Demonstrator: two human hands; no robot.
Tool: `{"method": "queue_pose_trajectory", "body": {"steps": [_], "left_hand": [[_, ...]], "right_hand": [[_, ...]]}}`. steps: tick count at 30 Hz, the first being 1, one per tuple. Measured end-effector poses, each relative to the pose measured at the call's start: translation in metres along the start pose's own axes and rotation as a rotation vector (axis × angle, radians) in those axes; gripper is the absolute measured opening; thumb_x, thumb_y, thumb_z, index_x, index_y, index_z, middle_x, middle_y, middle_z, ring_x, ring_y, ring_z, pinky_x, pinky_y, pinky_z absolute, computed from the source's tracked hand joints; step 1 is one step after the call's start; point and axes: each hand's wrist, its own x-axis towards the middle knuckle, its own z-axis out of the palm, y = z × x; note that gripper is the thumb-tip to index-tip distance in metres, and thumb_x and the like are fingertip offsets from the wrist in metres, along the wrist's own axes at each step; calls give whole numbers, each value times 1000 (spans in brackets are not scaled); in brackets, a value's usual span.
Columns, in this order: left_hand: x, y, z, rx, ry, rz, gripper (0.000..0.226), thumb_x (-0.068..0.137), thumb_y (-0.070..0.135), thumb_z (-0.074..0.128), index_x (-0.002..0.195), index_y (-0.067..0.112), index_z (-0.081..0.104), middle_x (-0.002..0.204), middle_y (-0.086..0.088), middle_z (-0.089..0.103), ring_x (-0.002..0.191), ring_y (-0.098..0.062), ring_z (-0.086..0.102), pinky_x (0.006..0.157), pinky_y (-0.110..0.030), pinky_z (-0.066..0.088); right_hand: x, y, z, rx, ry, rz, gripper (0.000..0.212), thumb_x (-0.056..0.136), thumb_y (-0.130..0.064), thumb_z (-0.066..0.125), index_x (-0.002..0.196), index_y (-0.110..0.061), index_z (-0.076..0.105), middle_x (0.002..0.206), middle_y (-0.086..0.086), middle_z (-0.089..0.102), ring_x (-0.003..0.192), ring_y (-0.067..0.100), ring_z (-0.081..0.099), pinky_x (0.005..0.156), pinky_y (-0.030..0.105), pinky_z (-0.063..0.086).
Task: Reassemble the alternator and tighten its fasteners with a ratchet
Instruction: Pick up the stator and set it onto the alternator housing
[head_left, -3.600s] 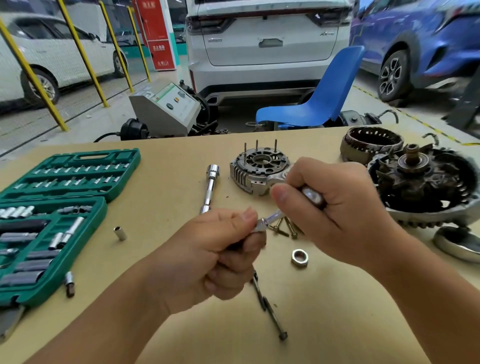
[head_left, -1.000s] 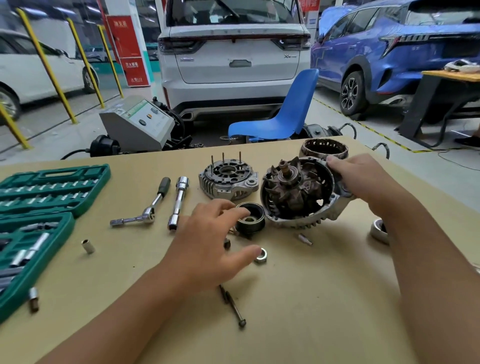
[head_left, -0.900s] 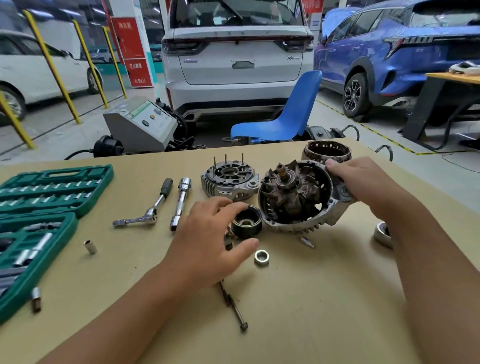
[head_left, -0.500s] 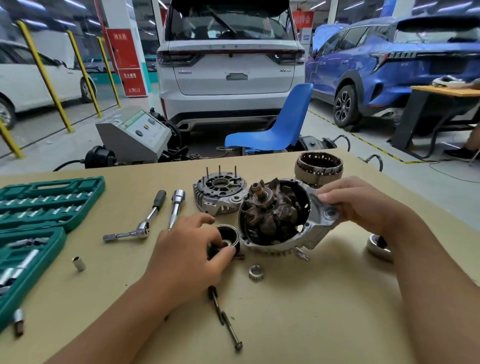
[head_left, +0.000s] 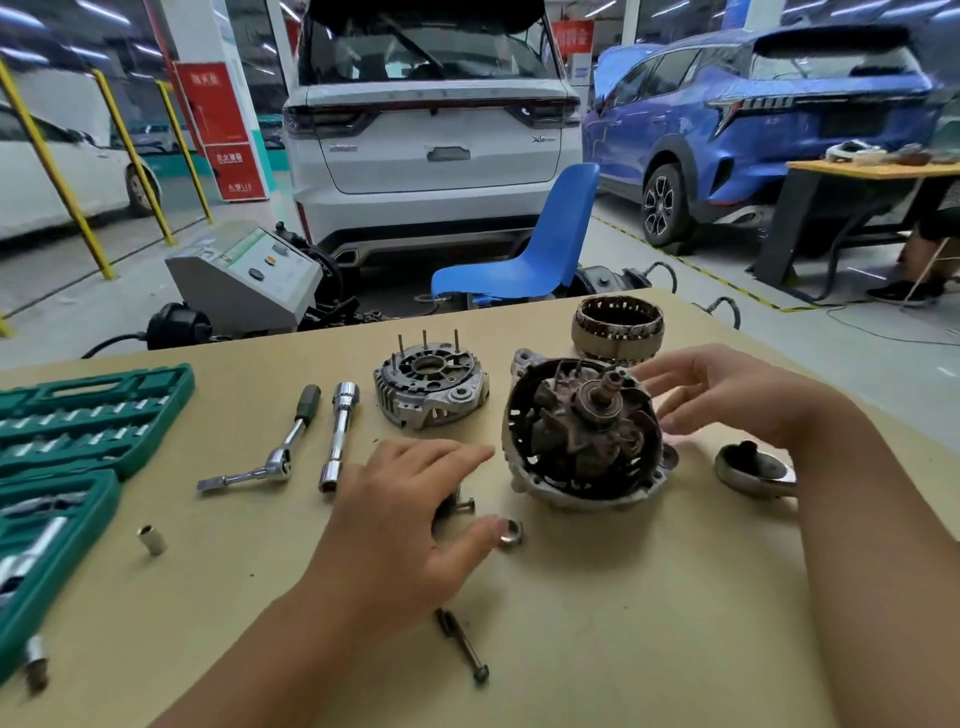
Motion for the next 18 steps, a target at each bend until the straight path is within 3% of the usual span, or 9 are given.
{"method": "queue_pose_trajectory", "body": {"steps": [4, 7, 9, 13, 15, 18], "left_hand": [[2, 10, 7, 71, 58, 17, 59, 79, 69, 59, 124, 34, 71, 121, 24, 68, 117, -15, 58, 87, -49, 49], [9, 22, 13, 51, 109, -16, 58, 79, 72, 58, 118, 33, 74, 114, 23, 70, 111, -16, 59, 84, -47, 48], [17, 32, 16, 56, 117, -47, 64, 79, 76, 56, 125, 35, 69, 115, 21, 70, 109, -14, 59, 82, -42, 44], [32, 44, 22, 75, 97, -21, 69, 78, 79, 51, 136, 42, 61, 118, 17, 67, 110, -13, 59, 82, -42, 46], [33, 42, 25, 52, 142, -22, 64, 78, 77, 53, 125, 37, 71, 118, 15, 70, 109, -16, 63, 81, -44, 48], [33, 37, 29, 71, 196, -20, 59, 75, 77, 56, 113, 37, 76, 116, 19, 71, 106, -15, 65, 77, -43, 46]], "right_hand": [[2, 2, 0, 80, 170, -44, 35, 85, -2, 75, 110, -27, 76, 103, 2, 77, 92, 30, 73, 80, 45, 58], [6, 3, 4, 8, 191, 14, 13, 94, -28, 70, 103, -34, 78, 96, -4, 77, 83, 21, 75, 71, 36, 59], [9, 4, 6, 31, 239, 11, 14, 96, -38, 66, 102, -33, 78, 96, -3, 77, 81, 19, 75, 68, 34, 59], [31, 5, 7, 111, 612, 56, 14, 93, -38, 68, 105, -32, 73, 107, 0, 73, 81, 23, 73, 65, 37, 59], [47, 5, 6, 22, 635, 107, 37, 88, -35, 72, 124, -37, 64, 116, -1, 62, 86, 24, 69, 64, 35, 58], [68, 4, 7, -154, 432, 155, 81, 73, -38, 76, 146, -46, 43, 119, 1, 52, 86, 23, 63, 59, 33, 53]]}}
